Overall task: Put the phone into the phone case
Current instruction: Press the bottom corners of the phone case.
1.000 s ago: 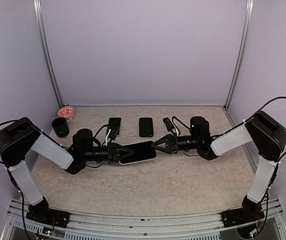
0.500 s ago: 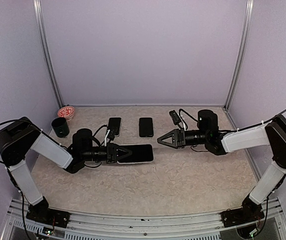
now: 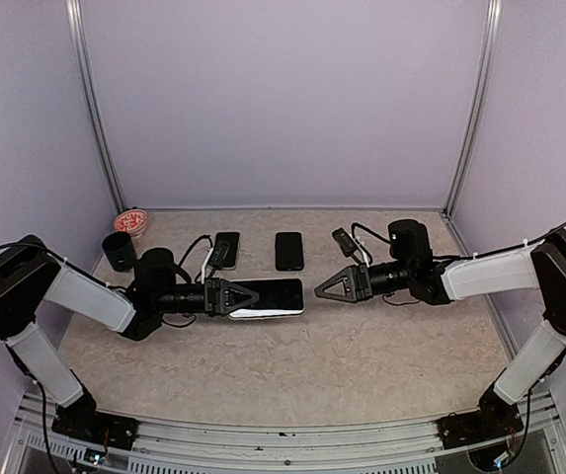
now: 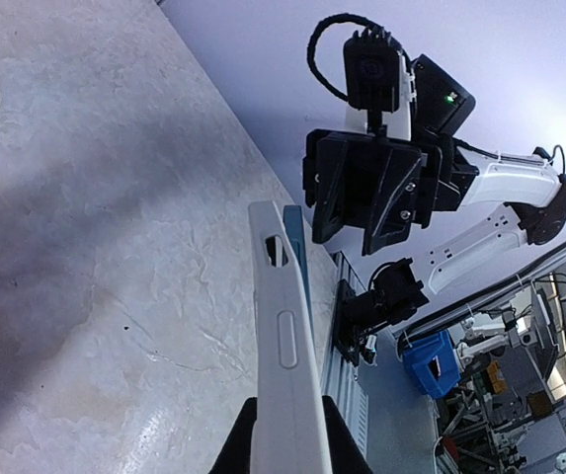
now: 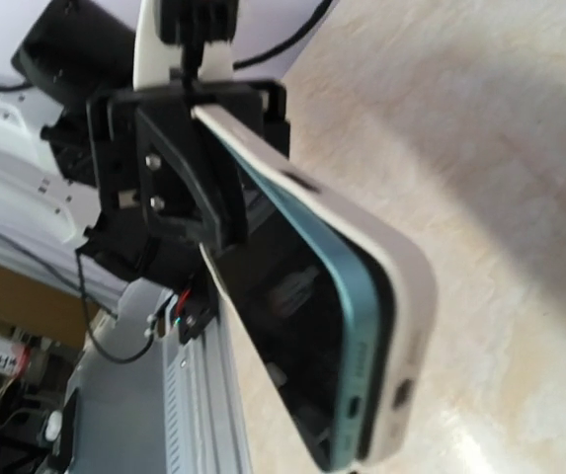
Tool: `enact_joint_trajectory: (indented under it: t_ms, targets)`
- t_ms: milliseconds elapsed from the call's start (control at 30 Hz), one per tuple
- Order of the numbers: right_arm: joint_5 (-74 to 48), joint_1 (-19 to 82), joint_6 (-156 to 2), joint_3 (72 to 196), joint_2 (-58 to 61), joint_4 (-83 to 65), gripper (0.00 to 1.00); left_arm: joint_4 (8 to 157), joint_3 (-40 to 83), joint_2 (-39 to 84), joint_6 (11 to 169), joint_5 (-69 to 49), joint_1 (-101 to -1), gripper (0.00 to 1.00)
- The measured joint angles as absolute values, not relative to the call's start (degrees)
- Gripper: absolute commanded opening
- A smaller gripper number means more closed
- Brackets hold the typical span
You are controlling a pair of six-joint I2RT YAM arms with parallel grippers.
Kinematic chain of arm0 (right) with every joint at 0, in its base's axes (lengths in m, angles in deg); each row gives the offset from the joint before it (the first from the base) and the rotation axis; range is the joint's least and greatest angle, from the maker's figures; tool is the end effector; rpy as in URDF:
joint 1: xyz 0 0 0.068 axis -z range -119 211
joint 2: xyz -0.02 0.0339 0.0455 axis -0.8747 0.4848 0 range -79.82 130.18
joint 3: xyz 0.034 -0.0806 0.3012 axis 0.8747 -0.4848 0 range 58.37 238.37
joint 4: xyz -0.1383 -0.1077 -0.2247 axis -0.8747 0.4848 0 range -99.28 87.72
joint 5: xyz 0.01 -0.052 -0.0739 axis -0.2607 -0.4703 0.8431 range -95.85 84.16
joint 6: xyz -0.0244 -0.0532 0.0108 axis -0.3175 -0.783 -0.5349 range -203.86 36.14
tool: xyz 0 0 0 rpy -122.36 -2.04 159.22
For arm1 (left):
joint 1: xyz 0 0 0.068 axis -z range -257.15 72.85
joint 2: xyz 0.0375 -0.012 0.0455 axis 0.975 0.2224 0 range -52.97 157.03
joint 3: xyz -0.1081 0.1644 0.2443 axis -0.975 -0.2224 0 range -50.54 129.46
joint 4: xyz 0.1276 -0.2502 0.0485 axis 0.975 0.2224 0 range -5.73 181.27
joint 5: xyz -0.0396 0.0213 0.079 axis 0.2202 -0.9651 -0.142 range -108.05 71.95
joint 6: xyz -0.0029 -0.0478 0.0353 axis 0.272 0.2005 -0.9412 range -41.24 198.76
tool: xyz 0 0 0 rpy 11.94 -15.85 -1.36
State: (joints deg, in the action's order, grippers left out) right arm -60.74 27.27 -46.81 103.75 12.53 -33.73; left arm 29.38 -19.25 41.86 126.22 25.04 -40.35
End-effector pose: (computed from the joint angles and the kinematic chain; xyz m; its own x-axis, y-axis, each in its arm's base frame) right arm 0.2731 0.2252 0.2248 -0.8254 -0.1344 -0.5484 -0.5645 0.1750 0.8067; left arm 0.2420 -0.2182 0.1875 -0.8022 -0.0719 -0.5926 0.5726 0.1883 -0.7979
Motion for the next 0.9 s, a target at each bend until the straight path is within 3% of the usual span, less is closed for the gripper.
enact_joint_trajectory:
  t_ms: [667,900]
  targets:
    - [-71.4,27.3,-48.5,104.3,13.3,-35.1,0.38,20.9,-19.2,41.3,127.1,32.2,-37.4,0.12]
    - [-74.6,26.9,-45.2,103.5,13.3,-41.7,0.41,19.1,-18.1,43.3,128.3,33.5,-36.6,0.12]
